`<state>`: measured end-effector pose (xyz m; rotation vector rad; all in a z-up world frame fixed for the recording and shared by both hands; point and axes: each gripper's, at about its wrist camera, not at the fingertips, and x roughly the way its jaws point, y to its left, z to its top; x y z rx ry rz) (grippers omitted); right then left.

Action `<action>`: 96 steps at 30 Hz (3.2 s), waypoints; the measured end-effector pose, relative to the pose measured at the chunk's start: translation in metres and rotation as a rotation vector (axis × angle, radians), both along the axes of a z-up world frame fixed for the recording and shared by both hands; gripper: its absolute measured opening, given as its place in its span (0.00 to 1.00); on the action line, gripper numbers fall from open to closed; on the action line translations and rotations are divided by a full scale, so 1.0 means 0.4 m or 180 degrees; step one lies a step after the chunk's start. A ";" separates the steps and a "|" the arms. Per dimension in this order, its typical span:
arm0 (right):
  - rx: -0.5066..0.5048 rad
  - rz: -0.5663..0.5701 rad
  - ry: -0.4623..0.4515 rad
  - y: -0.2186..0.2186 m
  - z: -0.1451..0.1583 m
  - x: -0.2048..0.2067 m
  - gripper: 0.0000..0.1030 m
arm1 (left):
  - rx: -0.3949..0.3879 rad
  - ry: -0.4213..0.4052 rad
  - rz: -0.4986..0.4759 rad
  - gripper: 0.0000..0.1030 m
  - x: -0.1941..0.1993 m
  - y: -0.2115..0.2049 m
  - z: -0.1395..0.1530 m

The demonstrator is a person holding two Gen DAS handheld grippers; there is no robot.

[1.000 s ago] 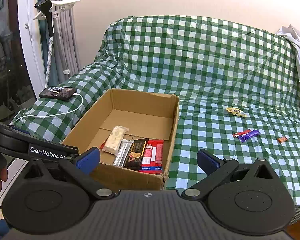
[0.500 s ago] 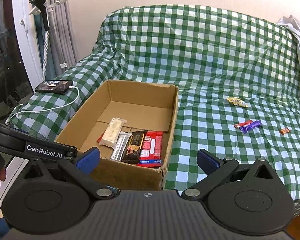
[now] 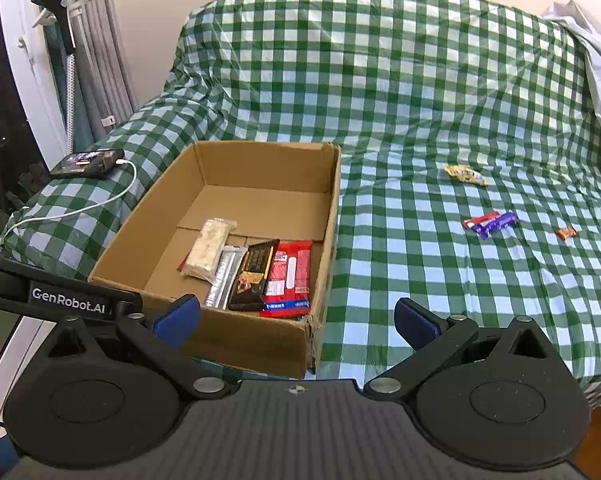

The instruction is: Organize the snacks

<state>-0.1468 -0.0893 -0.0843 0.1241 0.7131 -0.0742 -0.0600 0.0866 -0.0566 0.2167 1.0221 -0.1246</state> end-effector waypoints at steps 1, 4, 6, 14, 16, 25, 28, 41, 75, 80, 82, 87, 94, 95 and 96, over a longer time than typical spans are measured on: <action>0.0010 -0.0005 0.0018 -0.002 -0.003 0.002 0.99 | 0.0003 0.0008 0.0003 1.00 0.001 -0.002 -0.001; 0.0037 -0.0027 0.0075 -0.008 -0.012 0.010 0.99 | 0.0011 0.0035 0.0005 1.00 0.006 -0.007 -0.007; 0.0063 -0.0048 0.0125 -0.015 -0.019 0.015 0.99 | 0.0016 0.0070 0.0004 1.00 0.009 -0.009 -0.013; 0.0227 -0.0181 0.0376 -0.045 -0.061 0.036 0.99 | 0.0057 0.0113 -0.0046 1.00 0.019 -0.024 -0.029; 0.0243 -0.0197 0.0395 -0.048 -0.066 0.039 0.99 | 0.0058 0.0110 -0.0041 1.00 0.025 -0.026 -0.030; 0.0235 -0.0223 0.0386 -0.061 -0.070 0.060 0.99 | 0.0020 0.0100 -0.0081 1.00 0.057 -0.040 -0.030; 0.0205 -0.0255 0.0326 -0.072 -0.065 0.066 0.99 | 0.0004 0.0071 -0.0114 1.00 0.072 -0.056 -0.022; 0.0175 -0.0433 0.0210 -0.142 -0.048 0.088 0.99 | 0.0006 0.0017 -0.0272 1.00 0.129 -0.149 -0.005; 0.0221 -0.1304 0.0175 -0.493 -0.113 0.136 0.99 | 0.0186 -0.0081 -0.0923 1.00 0.312 -0.512 -0.021; 0.0232 -0.1470 0.0153 -0.596 -0.141 0.184 0.99 | 0.0286 -0.0129 -0.1195 1.00 0.379 -0.639 -0.064; 0.0228 -0.1528 0.0133 -0.641 -0.156 0.215 0.99 | 0.0326 -0.0118 -0.1323 1.00 0.416 -0.703 -0.097; 0.0252 -0.1656 0.0053 -0.764 -0.213 0.331 0.99 | 0.0487 -0.0005 -0.1436 1.00 0.521 -0.844 -0.206; 0.0545 -0.1842 0.0287 -0.935 -0.387 0.570 0.99 | 0.0561 0.0117 -0.1320 1.00 0.646 -0.925 -0.328; 0.0560 -0.1848 0.0343 -0.951 -0.413 0.599 0.99 | 0.0577 0.0118 -0.1327 1.00 0.659 -0.937 -0.340; 0.0574 -0.1855 0.0388 -0.965 -0.438 0.626 0.98 | 0.0591 0.0116 -0.1343 1.00 0.675 -0.951 -0.357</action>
